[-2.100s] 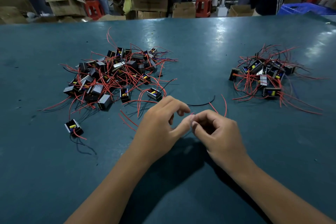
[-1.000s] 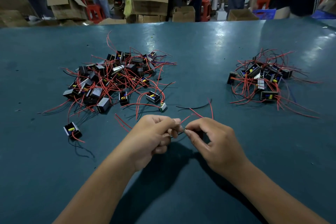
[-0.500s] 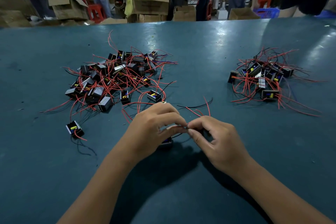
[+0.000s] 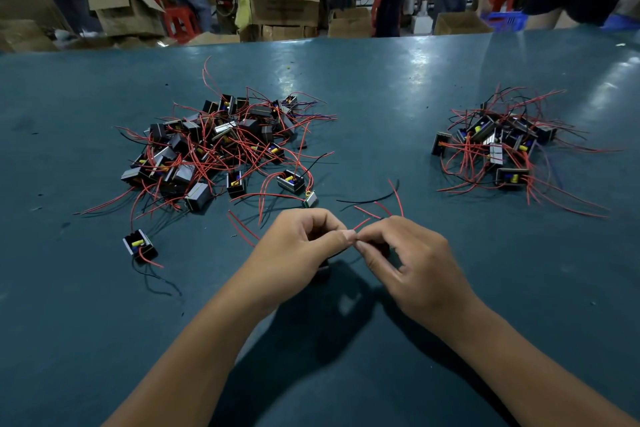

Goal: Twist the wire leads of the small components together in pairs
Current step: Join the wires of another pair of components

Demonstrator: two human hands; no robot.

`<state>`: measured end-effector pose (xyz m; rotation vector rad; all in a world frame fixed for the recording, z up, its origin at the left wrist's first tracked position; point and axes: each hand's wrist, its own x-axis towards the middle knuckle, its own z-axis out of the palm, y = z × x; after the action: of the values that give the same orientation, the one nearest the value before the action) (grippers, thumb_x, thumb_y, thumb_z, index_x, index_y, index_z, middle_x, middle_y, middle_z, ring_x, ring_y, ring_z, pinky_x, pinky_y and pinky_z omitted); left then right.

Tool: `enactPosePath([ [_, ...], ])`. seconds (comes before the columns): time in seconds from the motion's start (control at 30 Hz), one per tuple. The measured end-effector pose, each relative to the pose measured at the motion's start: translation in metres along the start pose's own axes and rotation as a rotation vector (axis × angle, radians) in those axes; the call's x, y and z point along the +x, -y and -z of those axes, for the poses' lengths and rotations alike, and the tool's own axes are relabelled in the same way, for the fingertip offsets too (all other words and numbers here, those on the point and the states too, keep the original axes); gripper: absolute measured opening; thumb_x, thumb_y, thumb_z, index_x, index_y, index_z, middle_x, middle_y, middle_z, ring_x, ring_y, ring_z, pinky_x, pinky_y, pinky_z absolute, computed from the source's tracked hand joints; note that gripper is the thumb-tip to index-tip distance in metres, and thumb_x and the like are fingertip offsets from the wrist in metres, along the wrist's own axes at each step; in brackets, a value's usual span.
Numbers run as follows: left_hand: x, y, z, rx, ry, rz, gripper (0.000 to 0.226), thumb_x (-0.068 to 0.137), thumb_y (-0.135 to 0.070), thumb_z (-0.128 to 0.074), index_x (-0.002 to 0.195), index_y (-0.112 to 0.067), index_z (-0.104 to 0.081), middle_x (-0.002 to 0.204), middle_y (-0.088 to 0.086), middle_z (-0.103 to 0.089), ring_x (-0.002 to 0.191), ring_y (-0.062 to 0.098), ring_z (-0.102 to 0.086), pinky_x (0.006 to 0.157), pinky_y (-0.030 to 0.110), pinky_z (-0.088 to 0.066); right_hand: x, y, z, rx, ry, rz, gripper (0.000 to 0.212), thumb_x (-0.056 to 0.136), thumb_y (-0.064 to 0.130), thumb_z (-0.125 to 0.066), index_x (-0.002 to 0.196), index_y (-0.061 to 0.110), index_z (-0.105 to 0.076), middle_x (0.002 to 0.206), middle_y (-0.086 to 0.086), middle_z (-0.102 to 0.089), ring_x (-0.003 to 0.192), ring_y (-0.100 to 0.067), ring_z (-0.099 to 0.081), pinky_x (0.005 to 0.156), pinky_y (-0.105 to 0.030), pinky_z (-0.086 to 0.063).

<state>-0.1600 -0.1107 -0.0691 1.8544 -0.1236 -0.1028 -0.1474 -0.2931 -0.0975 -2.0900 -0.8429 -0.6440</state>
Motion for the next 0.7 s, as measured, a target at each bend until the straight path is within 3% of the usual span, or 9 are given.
enactPosePath([
  [0.1,0.000,-0.004,-0.004,-0.224,0.035,0.239,0.037,0.091,-0.014,-0.061,0.054,-0.020,-0.060,0.056,-0.004,-0.039,0.045,0.008,-0.024,0.040,0.018,-0.022,0.000,0.002,-0.001,-0.071,0.001,0.053,0.012,0.091,0.014,-0.063,0.085,0.006,-0.070,0.075,-0.001,-0.064,0.067,-0.021,-0.058,0.064,-0.036,-0.049],
  [0.2,-0.001,-0.004,-0.005,-0.369,0.093,0.406,0.033,0.090,-0.018,-0.057,0.057,-0.020,-0.060,0.057,-0.006,-0.039,0.043,0.009,-0.018,0.041,0.017,-0.014,0.000,0.003,-0.003,-0.136,0.002,0.109,0.018,0.093,0.017,-0.058,0.083,0.007,-0.069,0.074,0.000,-0.062,0.066,-0.020,-0.055,0.064,-0.031,-0.046],
  [0.3,0.001,-0.001,0.005,-0.109,-0.002,0.115,0.027,0.094,-0.016,-0.062,0.068,-0.020,-0.066,0.060,-0.006,-0.054,0.043,0.006,-0.034,0.041,0.015,-0.027,0.000,0.001,-0.002,-0.068,-0.014,0.050,0.009,0.090,0.011,-0.064,0.084,0.007,-0.068,0.076,0.000,-0.063,0.068,-0.020,-0.057,0.065,-0.033,-0.049],
  [0.43,0.004,0.006,0.020,0.393,-0.047,-0.464,0.019,0.087,-0.007,-0.073,0.094,-0.025,-0.071,0.087,-0.010,-0.062,0.063,0.009,-0.046,0.063,0.013,-0.036,0.000,-0.001,-0.001,-0.023,-0.011,0.004,0.006,0.089,0.010,-0.065,0.084,0.007,-0.067,0.076,0.003,-0.062,0.068,-0.014,-0.055,0.067,-0.027,-0.047],
  [0.53,0.007,0.010,0.020,0.514,-0.041,-0.614,0.010,0.086,-0.021,-0.076,0.096,-0.020,-0.076,0.093,-0.008,-0.061,0.073,0.016,-0.054,0.064,0.021,-0.040,0.000,0.000,-0.001,-0.002,0.000,0.007,0.006,0.089,0.011,-0.065,0.086,0.007,-0.068,0.078,0.003,-0.063,0.069,-0.013,-0.057,0.068,-0.022,-0.045],
  [0.7,0.010,0.013,0.024,0.560,-0.068,-0.699,0.008,0.086,-0.026,-0.075,0.090,-0.020,-0.078,0.091,-0.010,-0.060,0.082,0.009,-0.058,0.069,0.026,-0.045,-0.001,0.001,0.001,0.026,0.036,0.011,0.010,0.091,0.015,-0.064,0.088,0.007,-0.069,0.080,0.002,-0.065,0.071,-0.015,-0.058,0.069,-0.025,-0.047],
])
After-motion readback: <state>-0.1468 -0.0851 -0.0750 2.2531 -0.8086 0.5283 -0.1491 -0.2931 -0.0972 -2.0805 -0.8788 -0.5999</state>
